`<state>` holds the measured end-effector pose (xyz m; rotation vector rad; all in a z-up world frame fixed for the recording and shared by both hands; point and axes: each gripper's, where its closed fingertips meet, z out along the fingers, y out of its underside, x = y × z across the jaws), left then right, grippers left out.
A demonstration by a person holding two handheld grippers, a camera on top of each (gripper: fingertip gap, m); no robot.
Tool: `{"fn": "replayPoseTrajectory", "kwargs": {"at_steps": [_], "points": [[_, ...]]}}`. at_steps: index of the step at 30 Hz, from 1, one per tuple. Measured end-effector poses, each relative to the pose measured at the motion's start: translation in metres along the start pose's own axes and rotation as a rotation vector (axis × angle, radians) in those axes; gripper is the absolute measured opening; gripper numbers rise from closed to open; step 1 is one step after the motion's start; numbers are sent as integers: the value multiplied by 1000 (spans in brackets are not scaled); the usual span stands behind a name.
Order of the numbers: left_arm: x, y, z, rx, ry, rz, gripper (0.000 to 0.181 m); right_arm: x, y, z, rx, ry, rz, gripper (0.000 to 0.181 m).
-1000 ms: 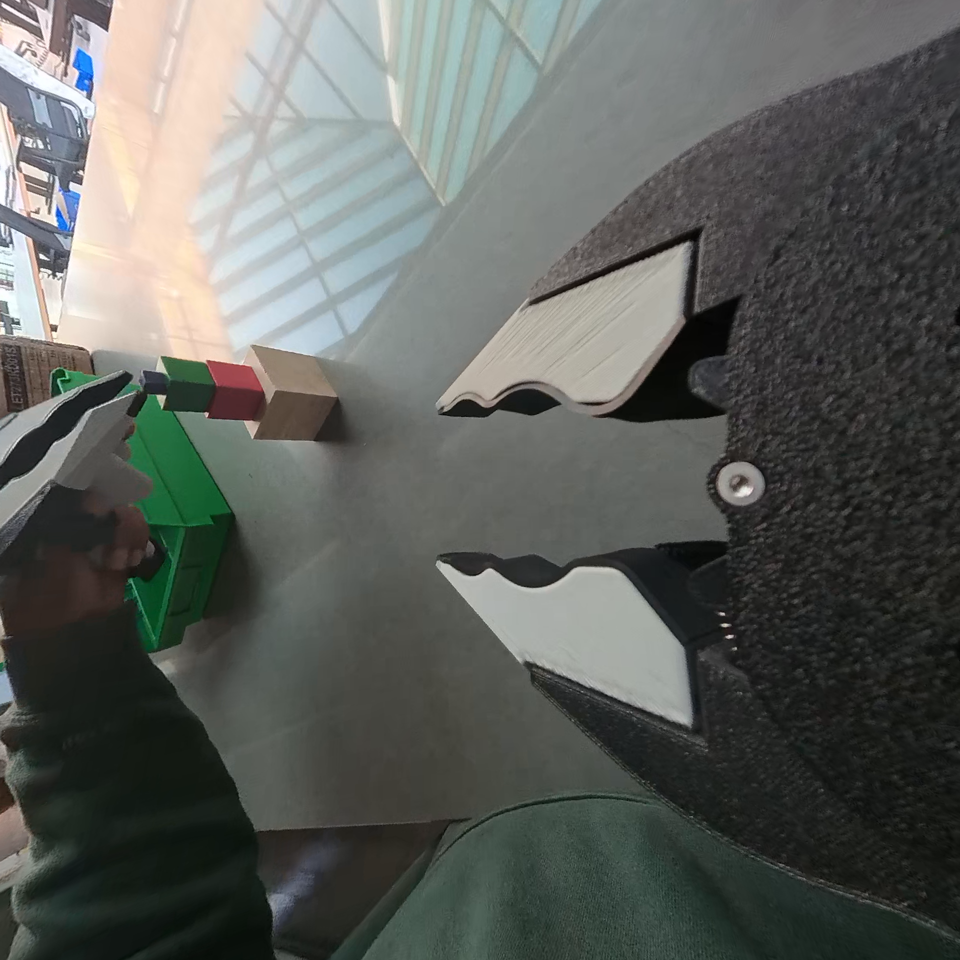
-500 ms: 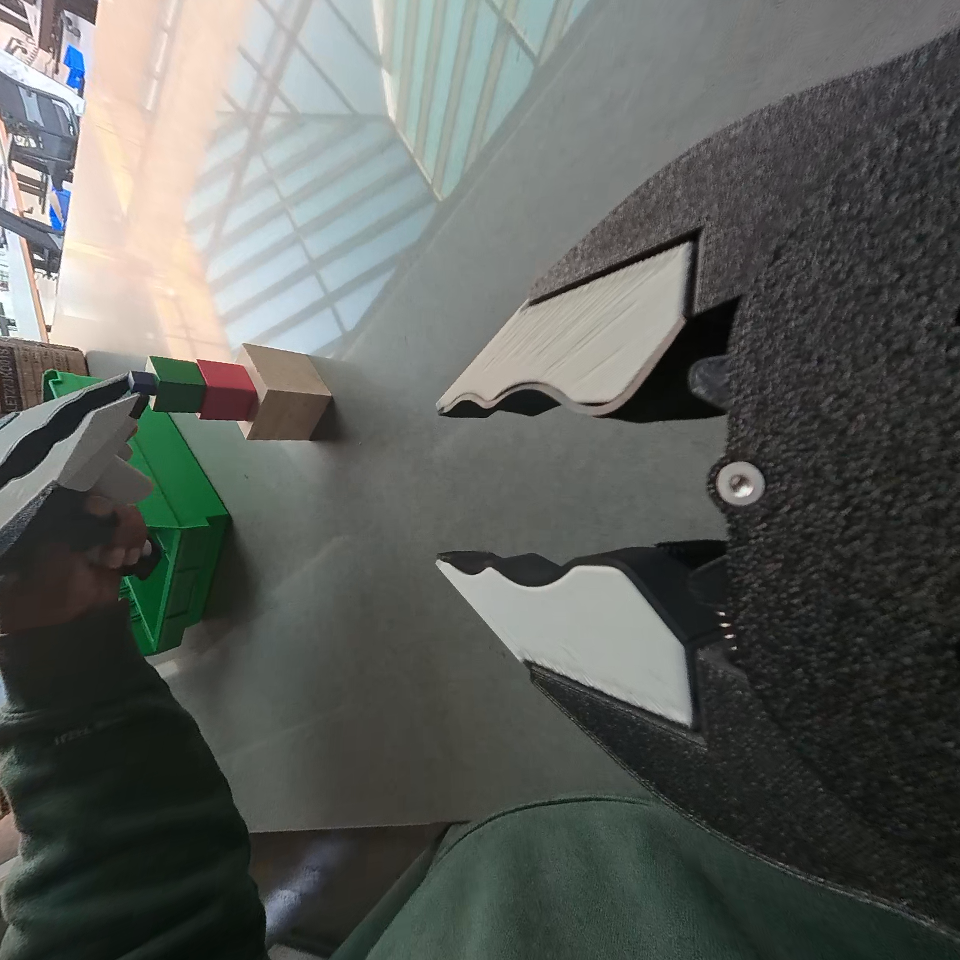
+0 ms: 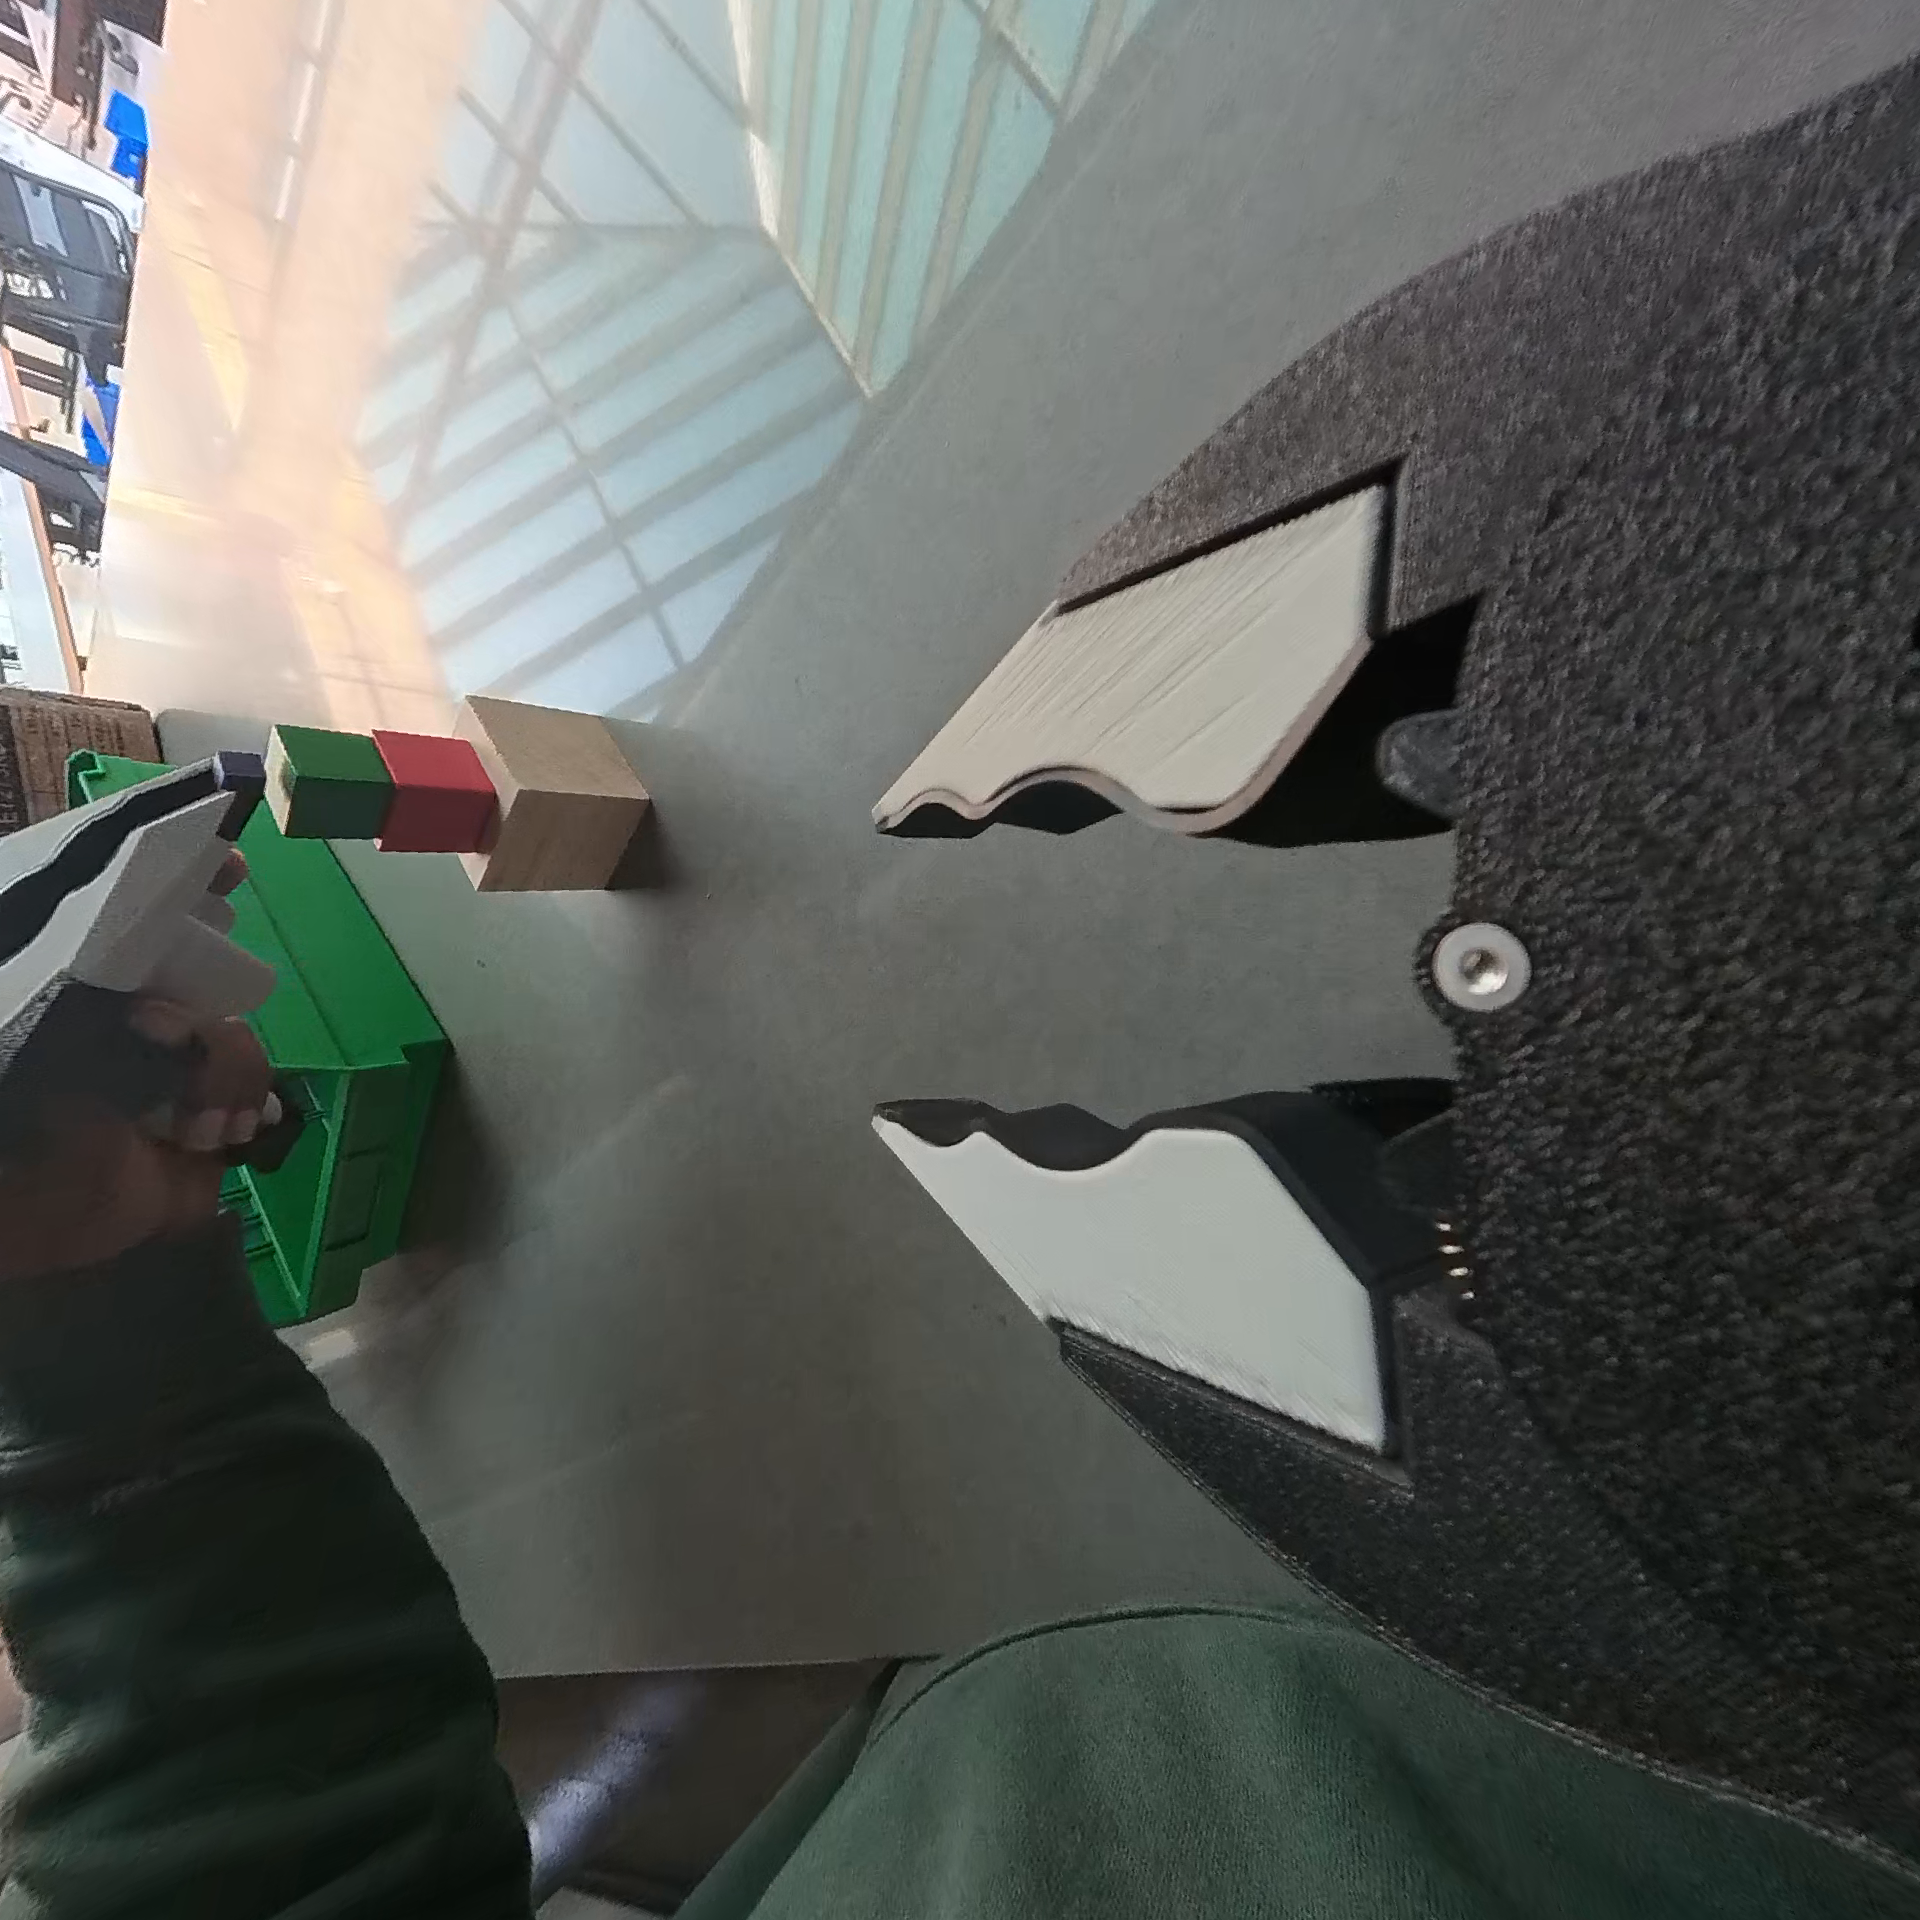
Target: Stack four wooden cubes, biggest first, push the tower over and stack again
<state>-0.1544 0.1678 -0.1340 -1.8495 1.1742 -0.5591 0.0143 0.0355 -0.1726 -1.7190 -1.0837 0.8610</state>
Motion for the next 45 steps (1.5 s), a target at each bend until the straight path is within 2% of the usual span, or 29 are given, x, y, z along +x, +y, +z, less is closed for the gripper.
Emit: {"fn": "replayPoseTrajectory", "kwargs": {"at_steps": [45], "points": [[3,3,3,-22,-30,-30,14,-2,4,5,-10,-17,12,50]]}}
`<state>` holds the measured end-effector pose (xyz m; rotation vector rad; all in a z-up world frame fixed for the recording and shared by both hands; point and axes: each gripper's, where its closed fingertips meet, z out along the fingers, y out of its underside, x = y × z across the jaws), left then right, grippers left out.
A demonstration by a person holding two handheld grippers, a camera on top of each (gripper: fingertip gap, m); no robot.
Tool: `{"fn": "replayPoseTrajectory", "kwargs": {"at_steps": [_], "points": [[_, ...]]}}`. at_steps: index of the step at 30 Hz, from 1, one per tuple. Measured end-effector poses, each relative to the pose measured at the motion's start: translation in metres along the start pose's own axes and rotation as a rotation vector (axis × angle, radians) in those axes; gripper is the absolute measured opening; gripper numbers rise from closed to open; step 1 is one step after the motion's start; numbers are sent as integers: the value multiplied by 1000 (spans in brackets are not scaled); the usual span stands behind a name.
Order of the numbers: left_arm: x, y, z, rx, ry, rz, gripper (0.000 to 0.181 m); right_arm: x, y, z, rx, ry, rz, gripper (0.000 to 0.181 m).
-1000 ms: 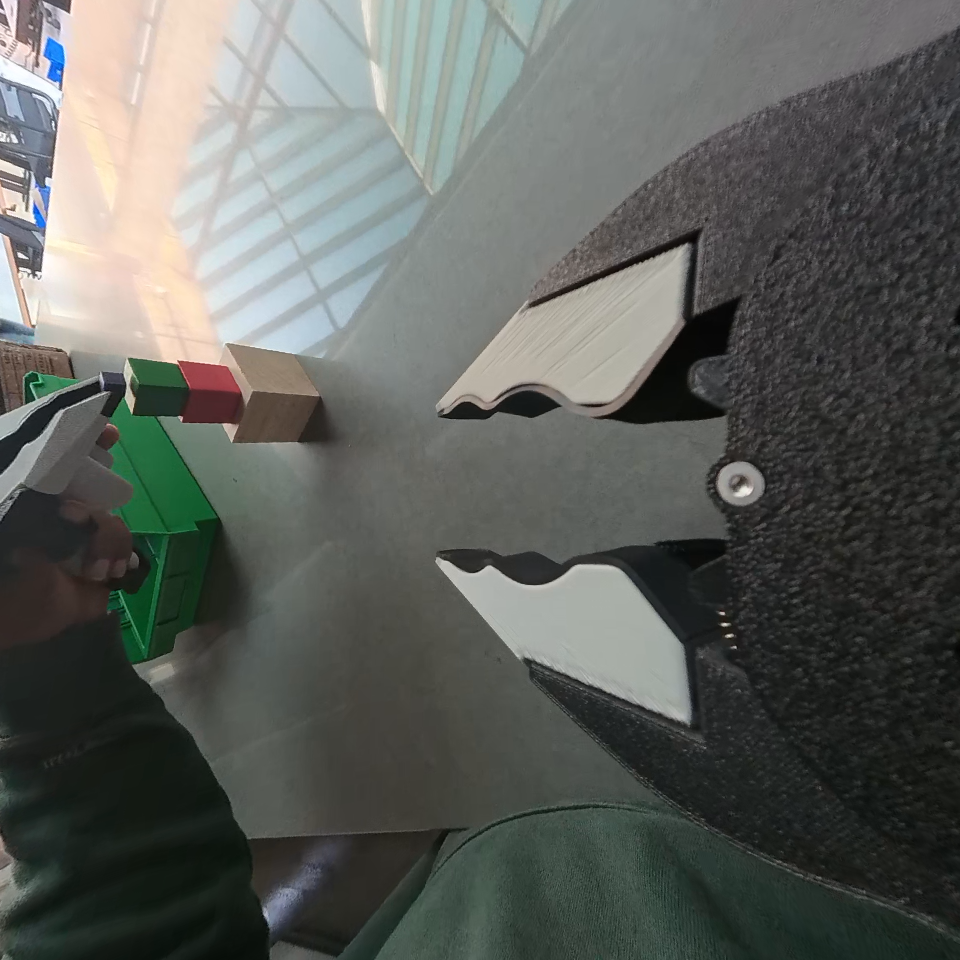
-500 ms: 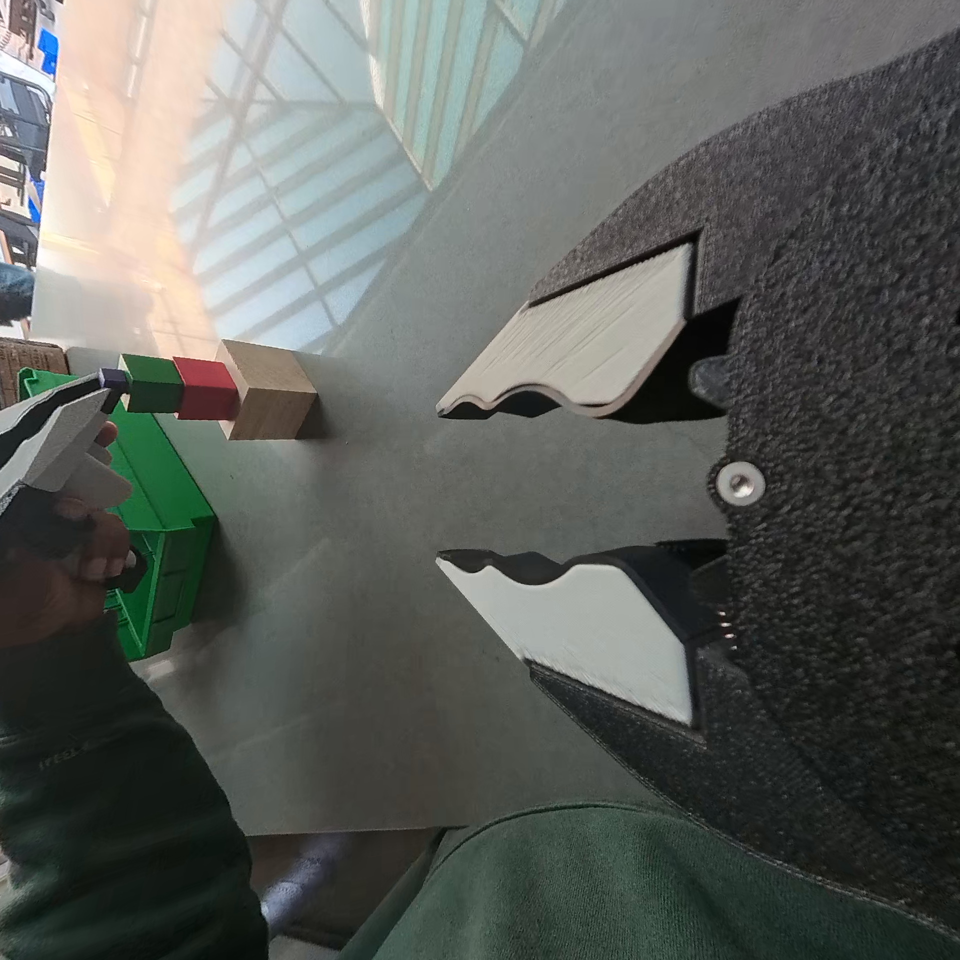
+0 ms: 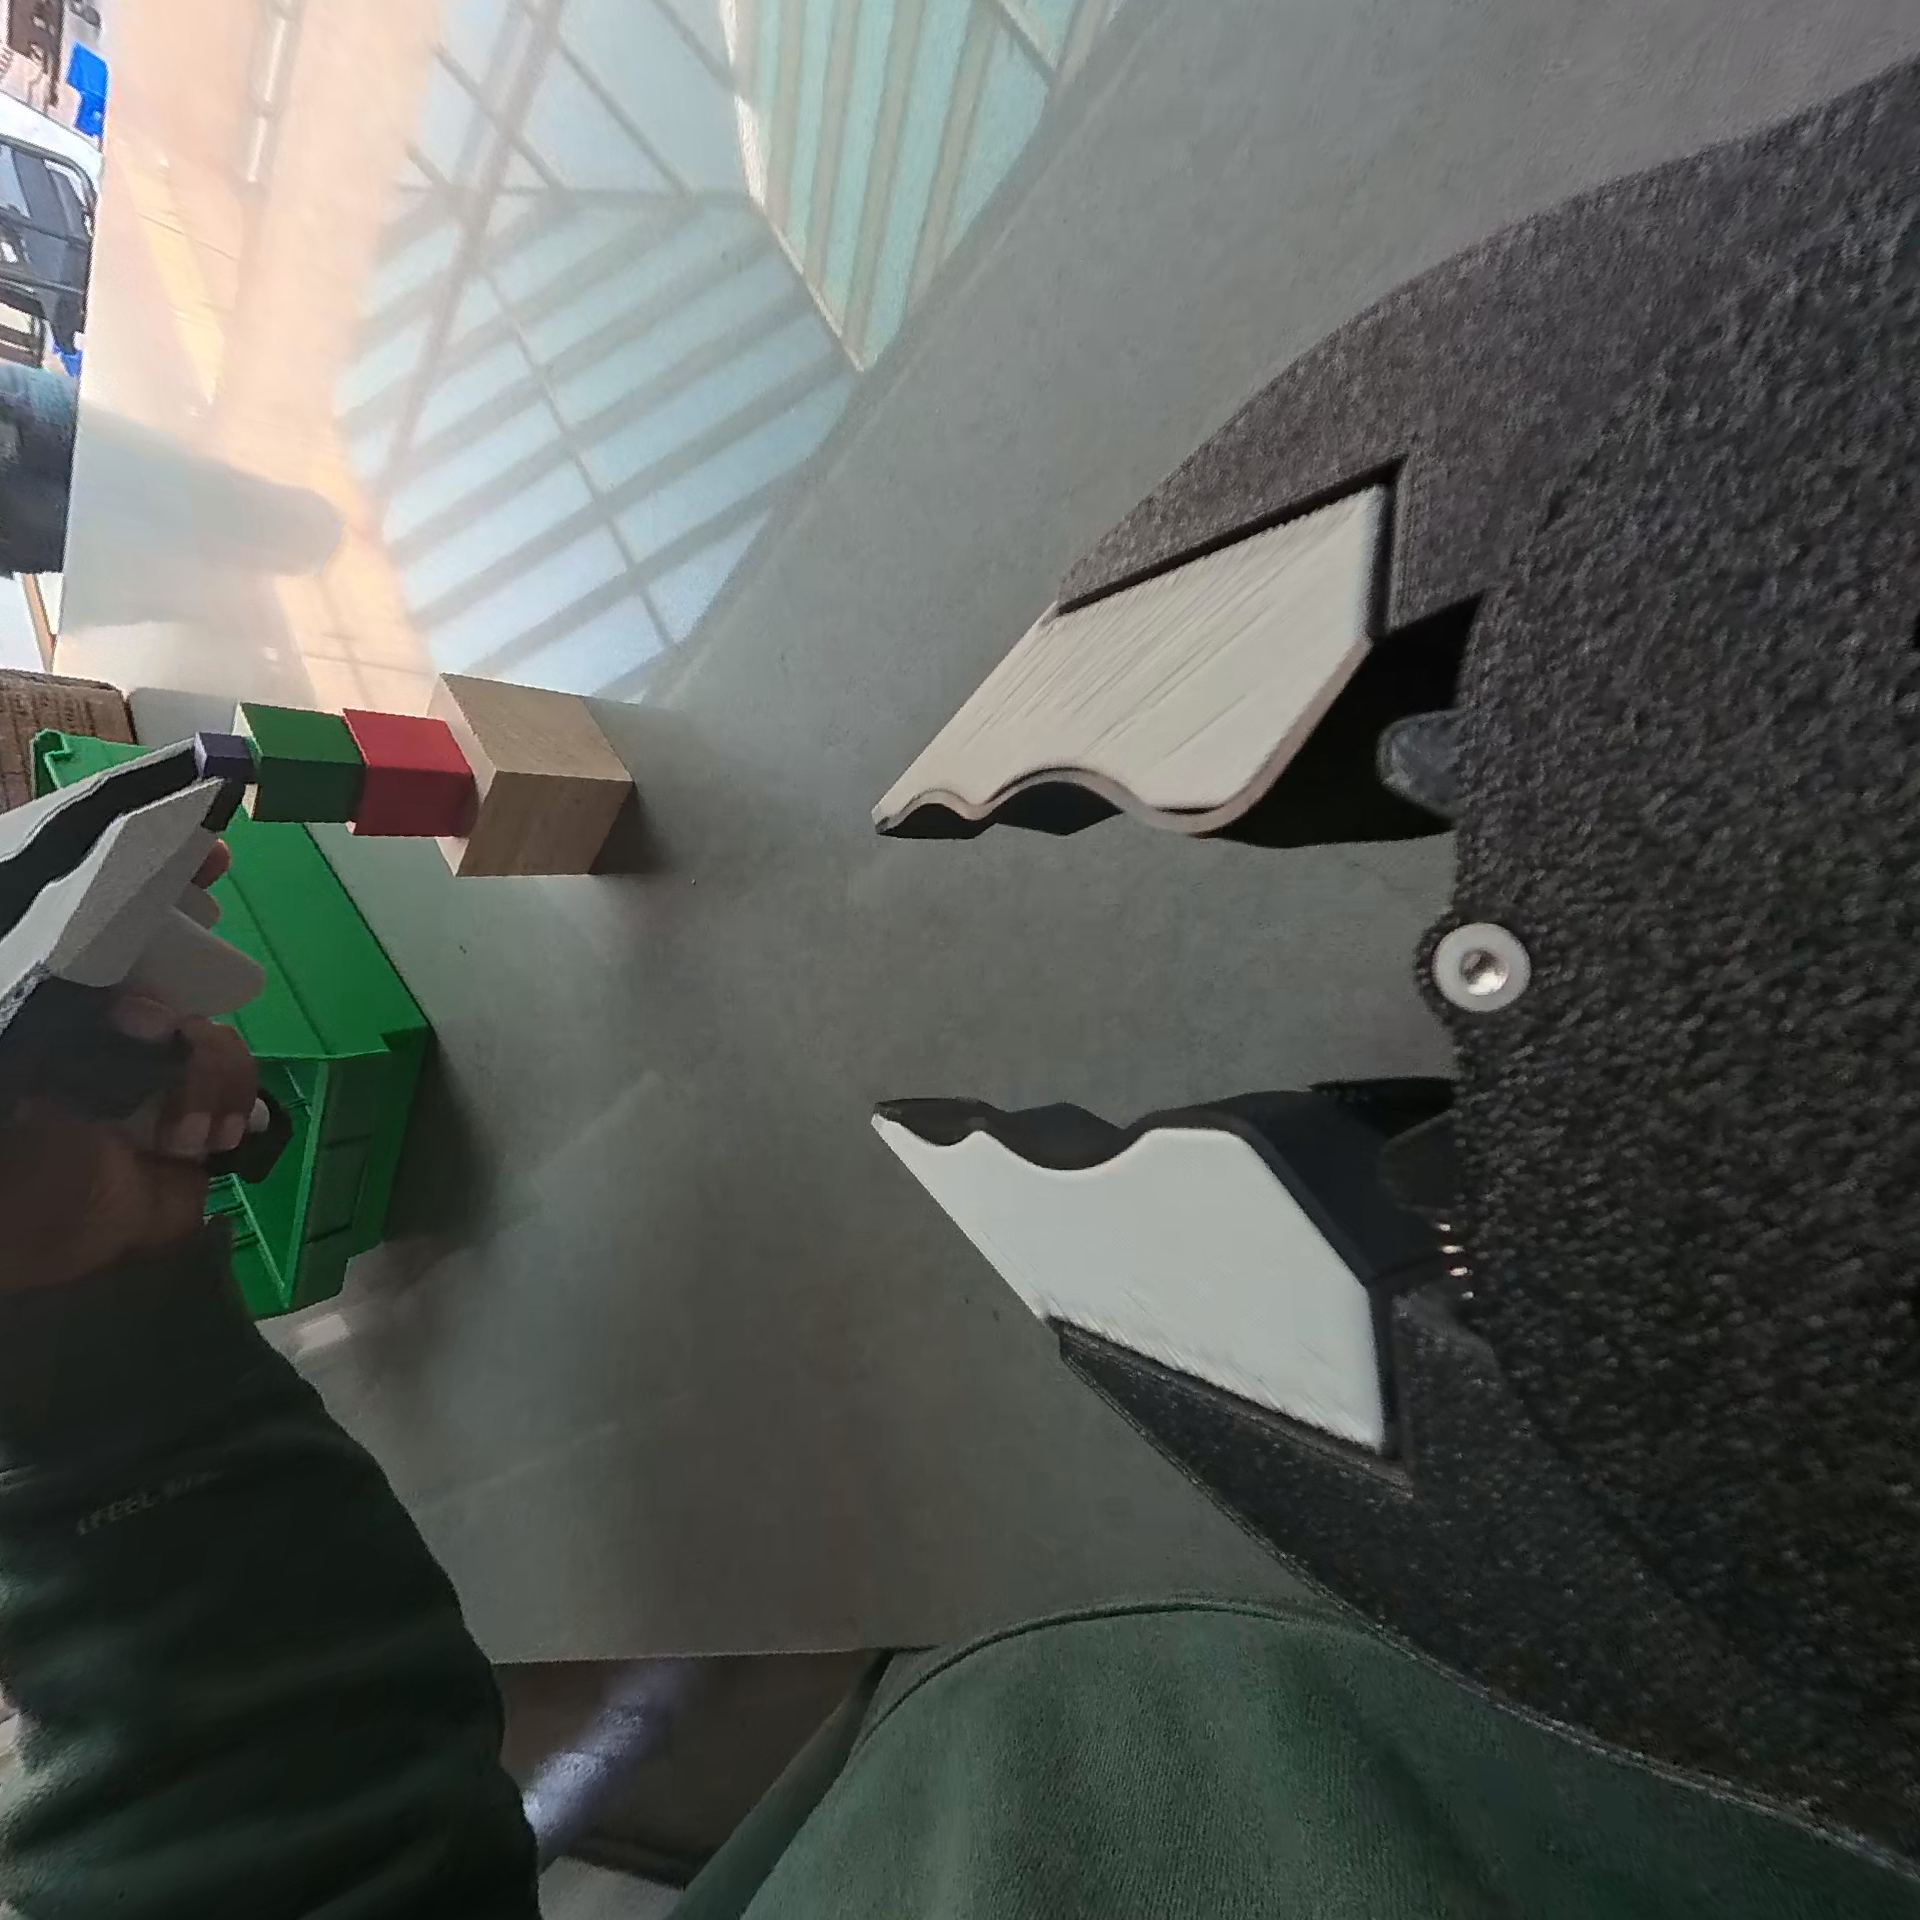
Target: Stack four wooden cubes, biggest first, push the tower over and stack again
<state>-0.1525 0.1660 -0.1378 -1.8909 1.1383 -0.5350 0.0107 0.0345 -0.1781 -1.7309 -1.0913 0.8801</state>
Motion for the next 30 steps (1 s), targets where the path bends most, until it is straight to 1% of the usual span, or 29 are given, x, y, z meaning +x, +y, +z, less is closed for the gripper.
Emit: {"fn": "replayPoseTrajectory", "kwargs": {"at_steps": [5,8,11,14,18,21,26,30], "points": [[-2,-6,-7,26,-9,3,21,0,-1,0,-1,-1,-2,50],[-7,-16,-19,86,-43,-12,28,0,-1,0,-1,2,-7,50],[-14,-25,-37,161,-106,-40,36,4,-3,-2,-3,18,-20,50],[-19,-26,-54,221,-188,-72,42,9,-7,-5,2,39,-28,51],[-19,-7,-69,245,-320,-149,45,17,-15,-10,26,81,-42,53],[-7,12,-74,268,-386,-204,46,24,-22,-13,57,115,-41,57],[26,42,-69,283,-417,-291,49,29,-27,-17,68,142,-44,64],[49,55,-64,305,-434,-339,58,32,-27,-19,70,165,-57,67]]}}
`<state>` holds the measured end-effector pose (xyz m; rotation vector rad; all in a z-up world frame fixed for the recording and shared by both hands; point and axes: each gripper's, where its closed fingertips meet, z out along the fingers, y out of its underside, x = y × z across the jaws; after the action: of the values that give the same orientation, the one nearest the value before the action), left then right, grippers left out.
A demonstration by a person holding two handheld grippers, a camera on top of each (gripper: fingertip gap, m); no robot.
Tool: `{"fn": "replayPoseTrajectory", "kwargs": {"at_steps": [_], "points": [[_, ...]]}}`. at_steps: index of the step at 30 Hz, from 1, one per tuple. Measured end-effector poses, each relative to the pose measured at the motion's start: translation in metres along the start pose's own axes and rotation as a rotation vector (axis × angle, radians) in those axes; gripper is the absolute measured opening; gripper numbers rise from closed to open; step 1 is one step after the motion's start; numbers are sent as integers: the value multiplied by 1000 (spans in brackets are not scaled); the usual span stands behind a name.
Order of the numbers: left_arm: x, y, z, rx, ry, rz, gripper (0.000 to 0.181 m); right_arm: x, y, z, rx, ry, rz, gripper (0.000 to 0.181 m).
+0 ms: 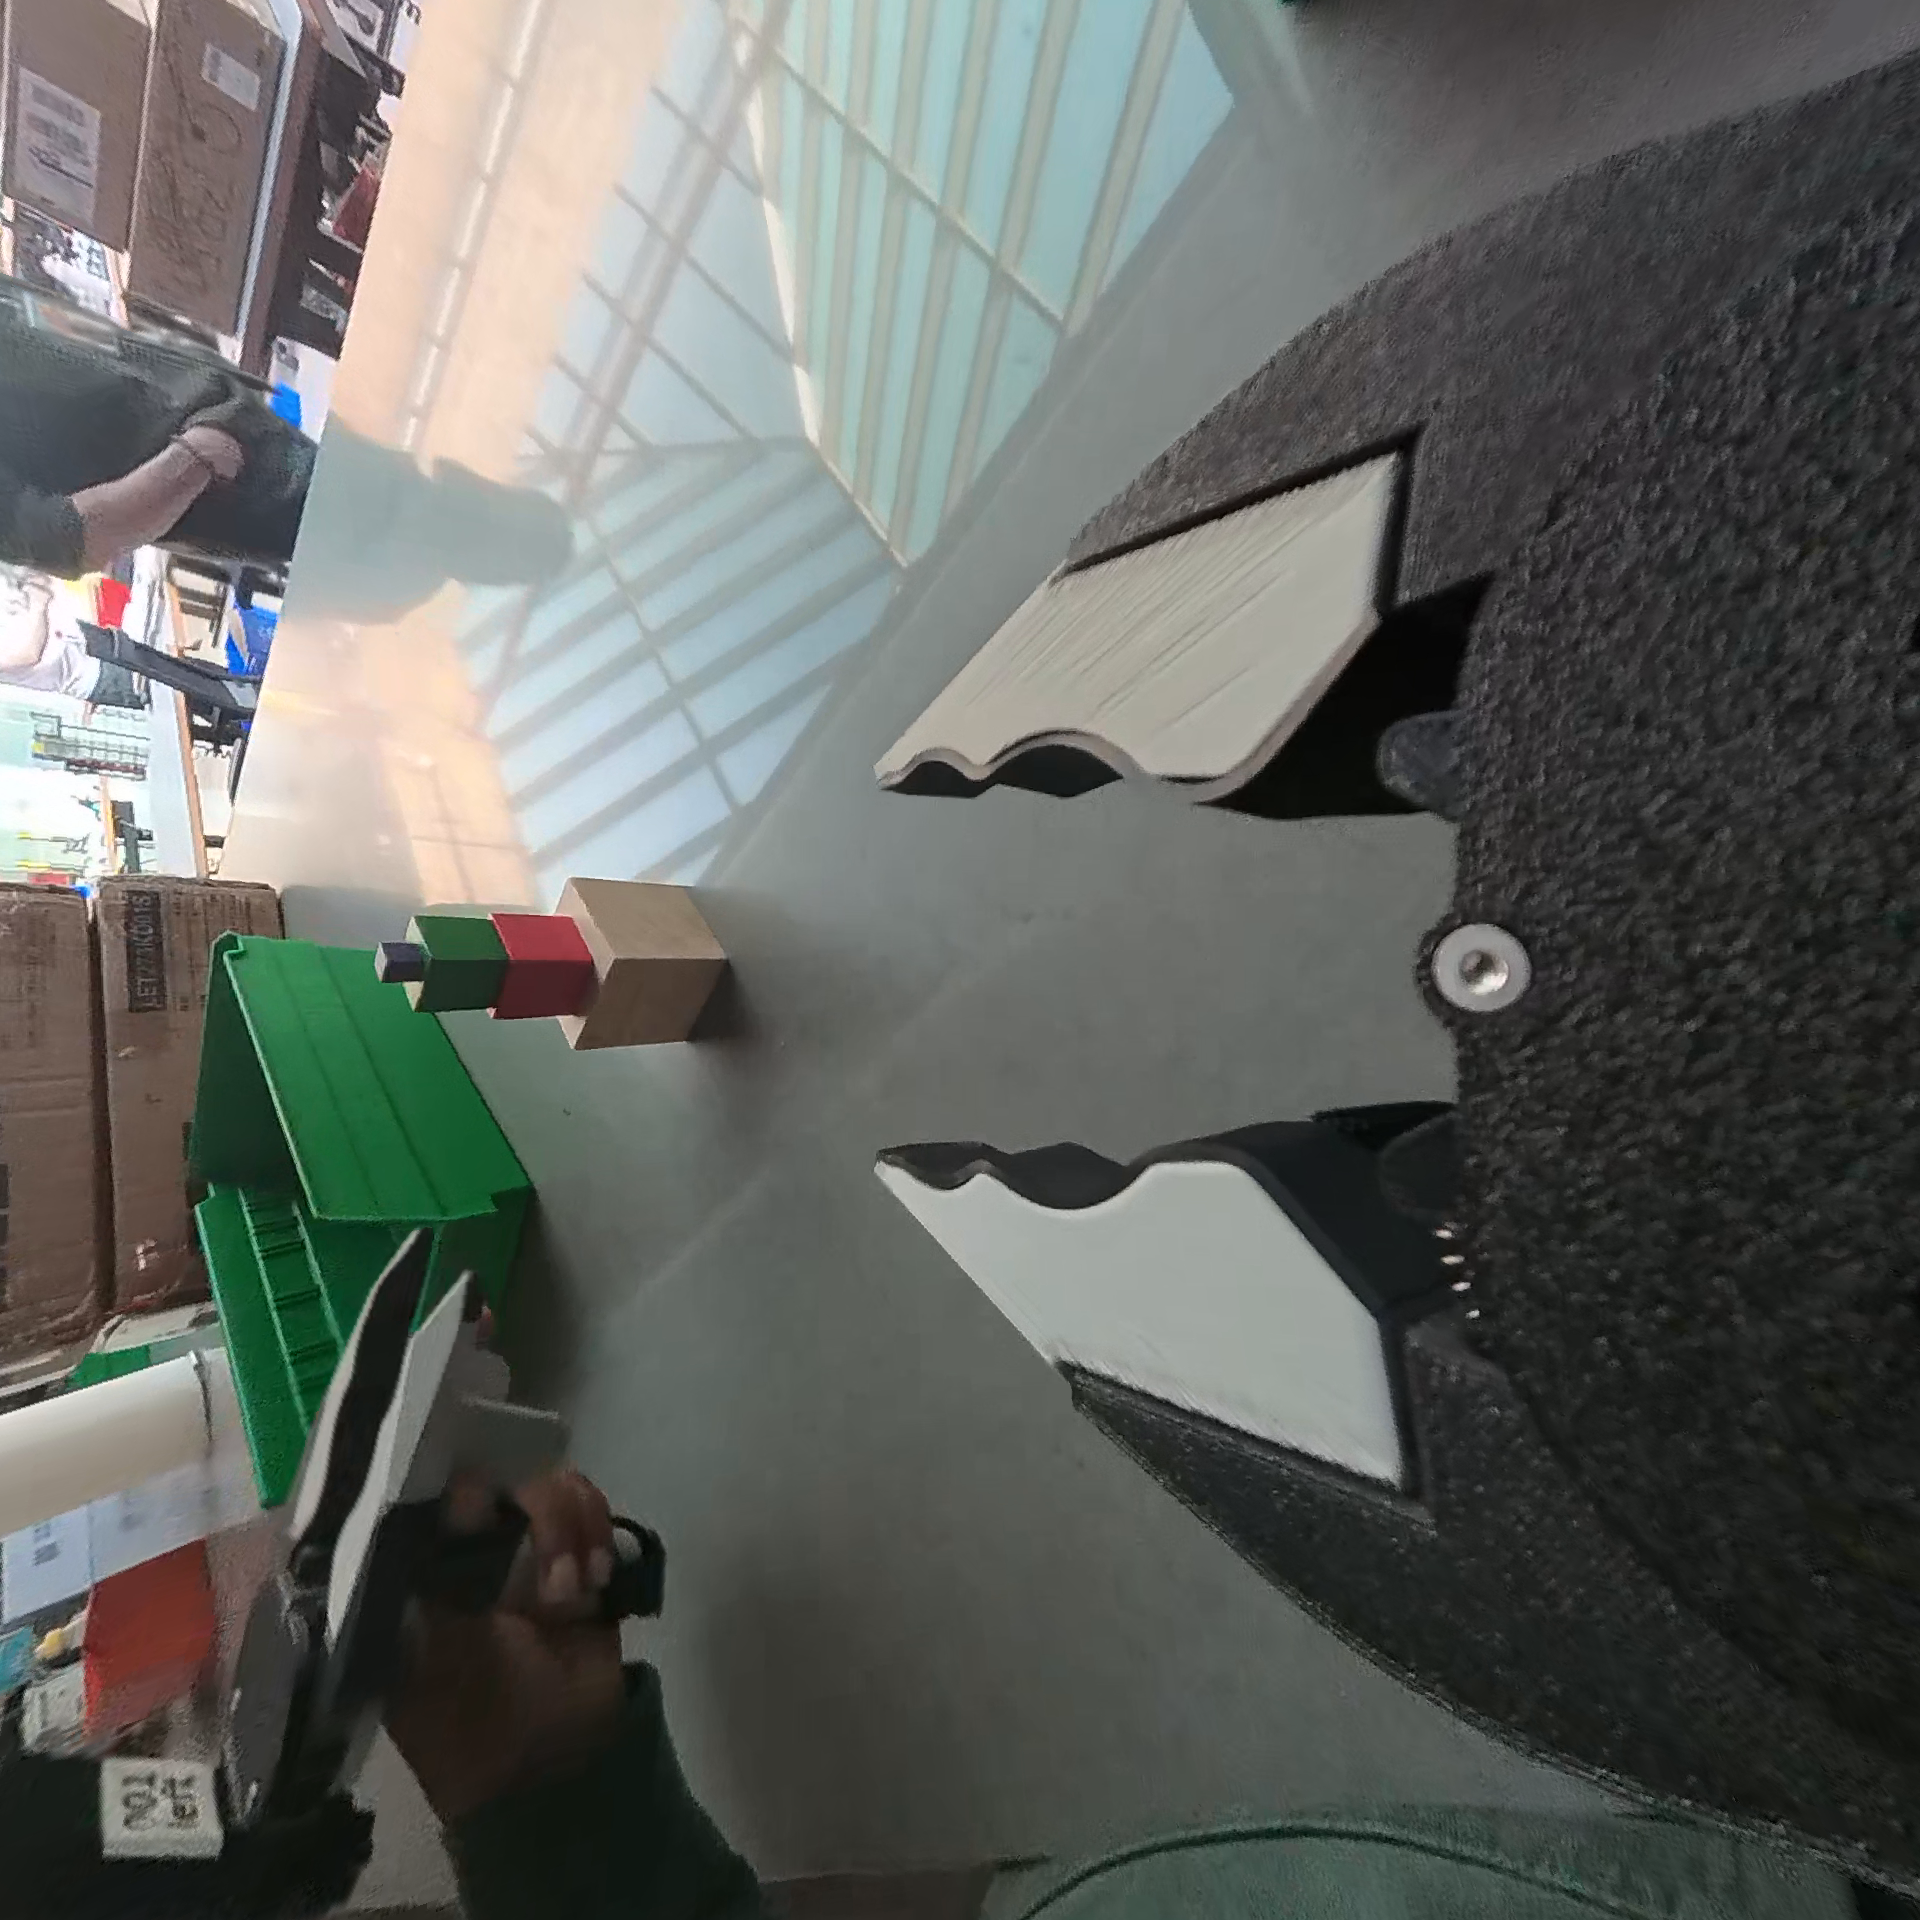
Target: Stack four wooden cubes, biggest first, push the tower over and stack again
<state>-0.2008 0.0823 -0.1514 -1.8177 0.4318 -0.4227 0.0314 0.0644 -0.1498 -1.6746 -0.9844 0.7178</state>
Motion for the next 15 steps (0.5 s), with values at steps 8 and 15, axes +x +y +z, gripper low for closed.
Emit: {"fn": "replayPoseTrajectory", "kwargs": {"at_steps": [8,15], "points": [[3,13,-7,38,-114,-45,69,2,15,-4,-20,65,-16,74],[-42,11,-4,51,-341,-70,2,8,22,-25,-24,139,-25,67]]}}
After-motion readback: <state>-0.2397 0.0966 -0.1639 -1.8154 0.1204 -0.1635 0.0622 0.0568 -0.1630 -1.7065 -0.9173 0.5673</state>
